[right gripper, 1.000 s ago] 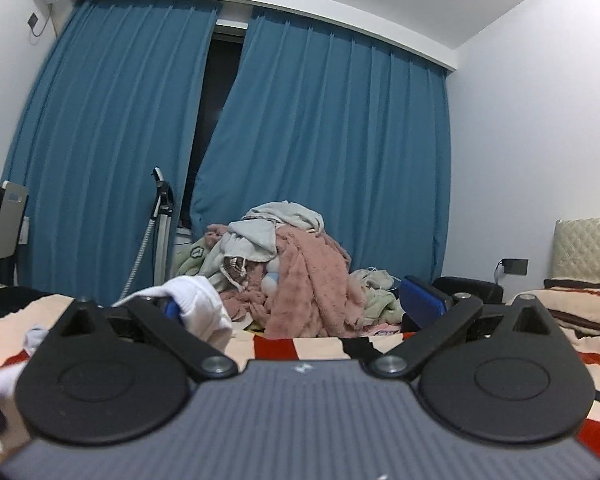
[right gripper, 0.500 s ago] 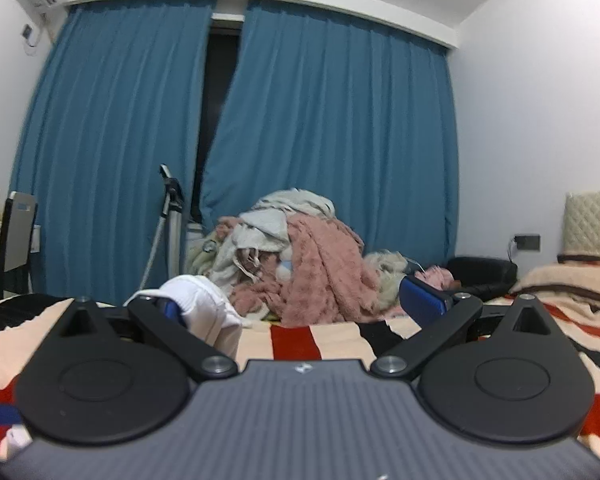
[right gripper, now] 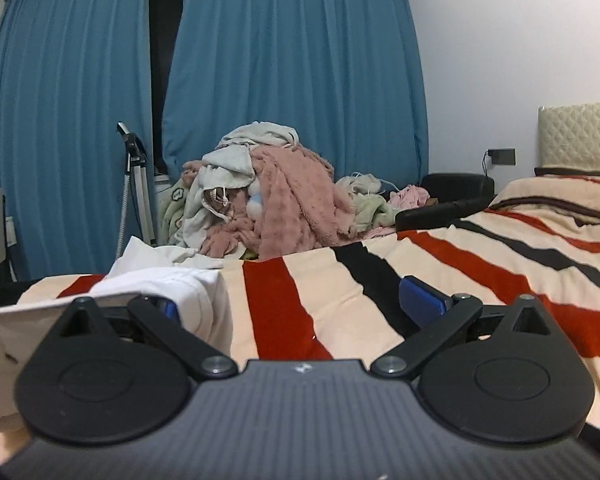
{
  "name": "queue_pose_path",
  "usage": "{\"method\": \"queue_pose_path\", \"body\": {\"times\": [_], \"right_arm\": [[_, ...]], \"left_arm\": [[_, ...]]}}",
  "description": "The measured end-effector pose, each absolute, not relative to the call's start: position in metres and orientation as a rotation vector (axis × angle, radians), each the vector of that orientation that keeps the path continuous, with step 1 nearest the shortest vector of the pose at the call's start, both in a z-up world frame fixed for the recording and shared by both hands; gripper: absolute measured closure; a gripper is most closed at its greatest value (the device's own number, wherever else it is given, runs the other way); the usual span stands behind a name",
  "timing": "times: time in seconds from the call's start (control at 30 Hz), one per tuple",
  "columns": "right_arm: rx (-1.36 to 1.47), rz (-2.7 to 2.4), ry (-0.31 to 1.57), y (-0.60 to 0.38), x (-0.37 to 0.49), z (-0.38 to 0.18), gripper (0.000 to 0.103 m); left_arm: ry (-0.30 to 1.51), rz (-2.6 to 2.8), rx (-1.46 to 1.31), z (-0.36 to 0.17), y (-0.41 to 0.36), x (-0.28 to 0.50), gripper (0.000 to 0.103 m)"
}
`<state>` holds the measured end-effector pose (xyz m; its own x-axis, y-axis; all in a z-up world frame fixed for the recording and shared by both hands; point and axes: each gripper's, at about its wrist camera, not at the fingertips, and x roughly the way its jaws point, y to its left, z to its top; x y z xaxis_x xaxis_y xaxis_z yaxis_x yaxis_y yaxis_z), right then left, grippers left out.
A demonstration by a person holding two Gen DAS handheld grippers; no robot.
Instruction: Fold clothes
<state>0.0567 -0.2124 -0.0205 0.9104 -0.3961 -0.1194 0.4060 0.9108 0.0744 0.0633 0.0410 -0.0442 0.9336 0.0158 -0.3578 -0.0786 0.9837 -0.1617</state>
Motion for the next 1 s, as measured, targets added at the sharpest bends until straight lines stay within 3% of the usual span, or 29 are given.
{"method": "queue_pose_path", "body": {"times": [0.27, 0.57, 0.83, 1.0], "right_arm": [[0.074, -0.447, -0.008, -0.213, 0.040, -0.009, 0.000], [0.062, -0.447, 0.005, -0.211, 0.040, -0.012, 0.000], [0.027, -0.450, 0.030, -0.210, 0.042, -0.019, 0.000], [0.007, -0.474, 0.116, -0.213, 0.053, -0.034, 0.000]], "left_arm": [[0.579, 0.015, 0.143, -0.087, -0.005, 0.091, 0.002], [0.506, -0.021, -0.045, -0.079, -0.001, 0.101, 0.002], [0.582, 0.022, 0.073, -0.113, 0.000, 0.126, 0.001], [0.531, 0.102, 0.087, -0.117, 0.011, 0.127, 0.002]]}}
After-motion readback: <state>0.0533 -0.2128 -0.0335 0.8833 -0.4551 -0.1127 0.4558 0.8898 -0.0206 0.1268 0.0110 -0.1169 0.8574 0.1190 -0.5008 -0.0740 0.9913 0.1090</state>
